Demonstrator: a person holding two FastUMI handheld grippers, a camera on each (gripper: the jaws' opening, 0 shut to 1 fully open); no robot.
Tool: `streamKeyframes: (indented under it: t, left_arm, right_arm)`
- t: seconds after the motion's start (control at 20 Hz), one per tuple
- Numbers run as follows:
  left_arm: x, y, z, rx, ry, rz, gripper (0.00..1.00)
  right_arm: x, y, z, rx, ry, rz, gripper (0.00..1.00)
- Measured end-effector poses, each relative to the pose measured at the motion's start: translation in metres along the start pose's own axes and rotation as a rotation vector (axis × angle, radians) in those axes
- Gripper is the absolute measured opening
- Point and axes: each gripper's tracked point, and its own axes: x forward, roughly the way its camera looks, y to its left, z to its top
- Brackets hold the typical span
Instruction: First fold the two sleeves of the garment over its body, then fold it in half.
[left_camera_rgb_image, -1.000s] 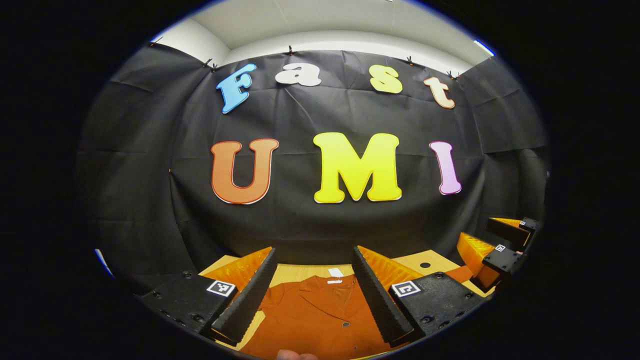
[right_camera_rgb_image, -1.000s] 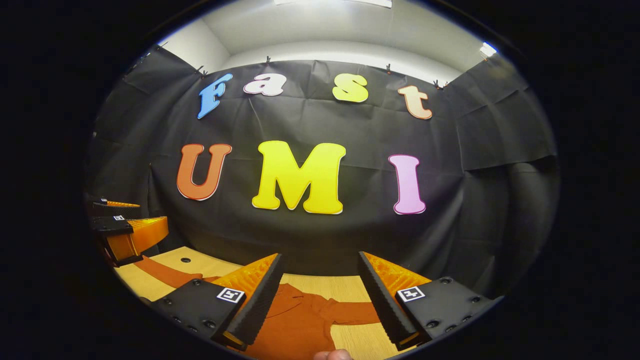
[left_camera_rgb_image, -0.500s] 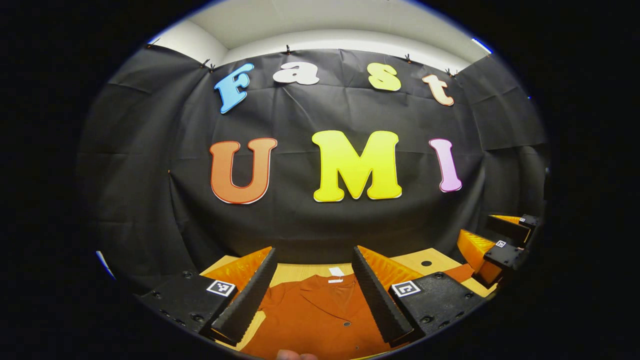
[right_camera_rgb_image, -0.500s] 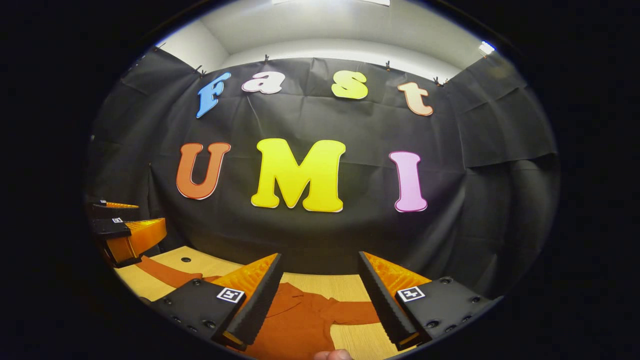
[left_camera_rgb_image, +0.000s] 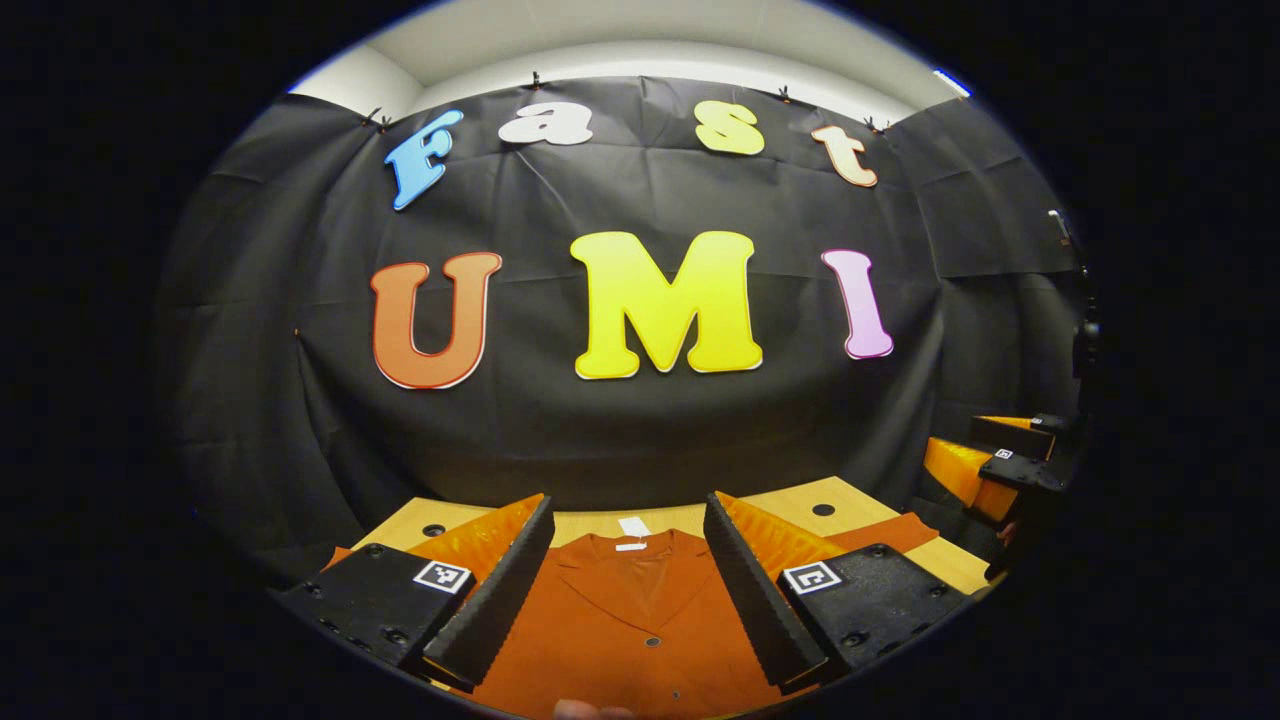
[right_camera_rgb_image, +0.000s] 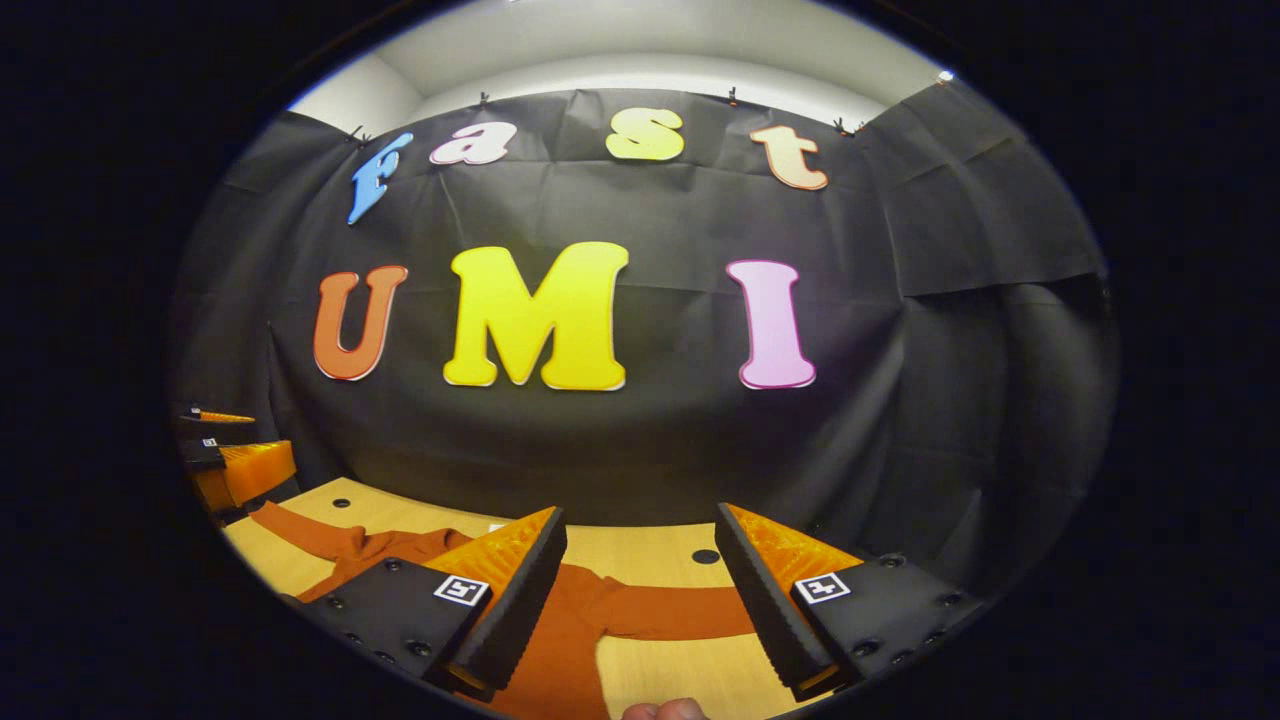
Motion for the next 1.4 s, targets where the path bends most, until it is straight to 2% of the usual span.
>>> streamKeyframes:
  t: [0.2,0.45,0.55,0.7,0.8,1.0,1.15,1.4]
  left_arm:
    - [0.018,-0.03,-0.009,0.028,0.039,-0.015,0.97]
    - [0.034,-0.07,-0.009,0.1,0.066,-0.047,0.98]
    - [0.039,-0.083,-0.013,0.118,0.085,-0.051,0.99]
    - [0.044,-0.096,-0.014,0.131,0.106,-0.047,0.99]
    - [0.047,-0.1,-0.02,0.13,0.138,-0.043,0.99]
    - [0.05,-0.093,-0.034,0.149,0.203,-0.007,0.99]
    - [0.054,-0.088,-0.045,0.155,0.247,0.013,0.99]
    - [0.059,-0.091,-0.055,0.178,0.282,0.029,0.99]
  right_arm:
    - [0.036,-0.08,-0.017,-0.006,0.048,-0.06,0.94]
    - [0.093,-0.165,-0.051,-0.023,0.141,-0.061,0.95]
    - [0.117,-0.196,-0.077,0.028,0.198,-0.069,0.94]
    - [0.147,-0.228,-0.137,0.115,0.335,-0.072,0.95]
    - [0.165,-0.241,-0.181,0.183,0.411,-0.056,0.95]
    - [0.191,-0.265,-0.25,0.347,0.534,-0.073,0.97]
    - [0.202,-0.27,-0.292,0.466,0.609,-0.06,0.96]
    - [0.213,-0.258,-0.335,0.609,0.699,-0.034,0.96]
